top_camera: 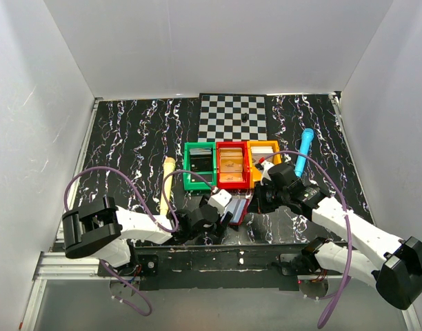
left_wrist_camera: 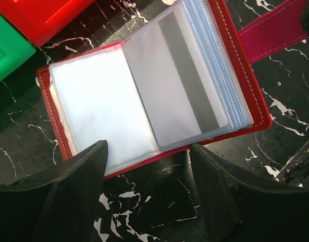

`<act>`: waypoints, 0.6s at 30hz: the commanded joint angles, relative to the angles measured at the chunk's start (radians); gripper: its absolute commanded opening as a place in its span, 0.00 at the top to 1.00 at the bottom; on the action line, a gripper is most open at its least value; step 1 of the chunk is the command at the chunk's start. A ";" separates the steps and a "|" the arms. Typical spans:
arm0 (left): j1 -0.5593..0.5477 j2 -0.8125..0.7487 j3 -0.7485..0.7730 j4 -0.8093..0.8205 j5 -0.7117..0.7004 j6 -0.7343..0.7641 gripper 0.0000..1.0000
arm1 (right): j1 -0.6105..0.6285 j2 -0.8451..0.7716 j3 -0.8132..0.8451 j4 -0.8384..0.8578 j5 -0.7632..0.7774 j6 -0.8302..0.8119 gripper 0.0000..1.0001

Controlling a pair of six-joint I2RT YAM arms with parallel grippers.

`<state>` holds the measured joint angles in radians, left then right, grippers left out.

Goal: Take the credit cards out of the card holder
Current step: Remove the credit card from the card holder.

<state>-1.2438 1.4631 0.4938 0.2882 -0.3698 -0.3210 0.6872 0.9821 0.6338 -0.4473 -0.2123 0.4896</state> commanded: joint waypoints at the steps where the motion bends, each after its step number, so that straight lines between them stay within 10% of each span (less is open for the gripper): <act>1: -0.005 -0.032 0.023 -0.006 -0.054 -0.021 0.35 | -0.003 -0.020 0.040 0.004 -0.012 -0.009 0.99; 18: -0.005 -0.081 0.034 -0.006 -0.087 -0.027 0.34 | -0.003 -0.017 0.037 0.004 -0.018 -0.013 0.99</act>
<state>-1.2438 1.4136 0.4942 0.2840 -0.4286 -0.3489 0.6872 0.9810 0.6338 -0.4473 -0.2127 0.4896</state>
